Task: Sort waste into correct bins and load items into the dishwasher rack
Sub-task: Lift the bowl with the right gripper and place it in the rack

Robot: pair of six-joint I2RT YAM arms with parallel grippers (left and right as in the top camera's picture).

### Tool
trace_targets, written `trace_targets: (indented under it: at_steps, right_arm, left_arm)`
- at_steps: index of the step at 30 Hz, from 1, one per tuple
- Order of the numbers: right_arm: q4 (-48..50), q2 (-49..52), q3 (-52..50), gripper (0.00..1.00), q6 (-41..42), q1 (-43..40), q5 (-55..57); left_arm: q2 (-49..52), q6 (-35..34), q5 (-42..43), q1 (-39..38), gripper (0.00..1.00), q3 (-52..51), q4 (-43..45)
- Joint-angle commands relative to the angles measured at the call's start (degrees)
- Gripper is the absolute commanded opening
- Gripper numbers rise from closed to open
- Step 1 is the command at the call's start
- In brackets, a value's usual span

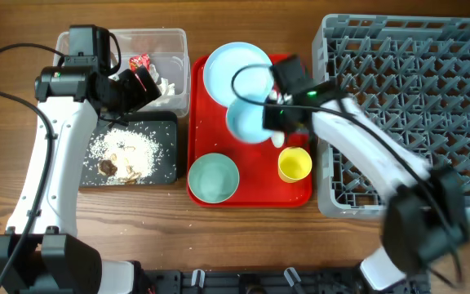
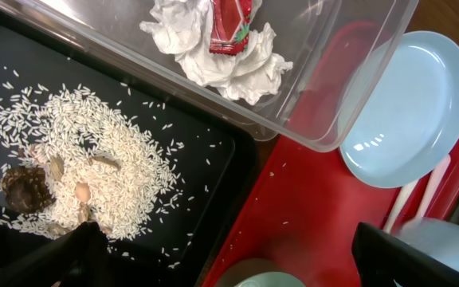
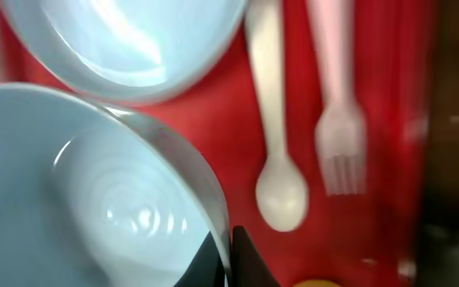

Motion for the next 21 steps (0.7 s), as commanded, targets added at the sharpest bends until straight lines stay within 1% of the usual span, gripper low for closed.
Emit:
trace_targets:
  at_steps: [1,3,5,9,11,12,15,19,21]
  right_arm:
    - [-1.9,-12.0,3.1,0.04,2.9,-2.3,17.6]
    - [-2.9,-16.5,3.1,0.04,3.0,-3.6,27.6]
    - [-3.2,-19.0,3.1,0.04,2.9,-4.5,36.6]
    - [-2.8,-20.5,3.1,0.04,2.6,-6.3,58.1]
    - [-1.8,-19.5,3.1,0.04,1.5,-7.2,63.5]
    - [-0.3,-18.6,3.1,0.04,-0.5,-7.8,64.8]
    - [7.7,-14.8,3.1,0.04,-10.3,-9.8,66.7]
    - [25.9,-6.8,3.1,0.04,-30.0,-12.6,69.2]
    - [36.2,-2.3,3.1,0.04,-37.5,-13.6,69.7]
  left_arm:
    - [-0.3,-0.1,0.3,0.3,1.00,0.6,0.0]
    - [-0.3,-0.1,0.3,0.3,1.00,0.6,0.0]
    - [-0.3,-0.1,0.3,0.3,1.00,0.6,0.0]
    - [-0.3,-0.1,0.3,0.3,1.00,0.6,0.0]
    - [-0.3,-0.1,0.3,0.3,1.00,0.6,0.0]
    - [-0.3,-0.1,0.3,0.3,1.00,0.6,0.0]
    - [-0.3,-0.1,0.3,0.3,1.00,0.6,0.0]
    - [-0.3,-0.1,0.3,0.3,1.00,0.6,0.0]
    - [-0.3,-0.1,0.3,0.3,1.00,0.6,0.0]
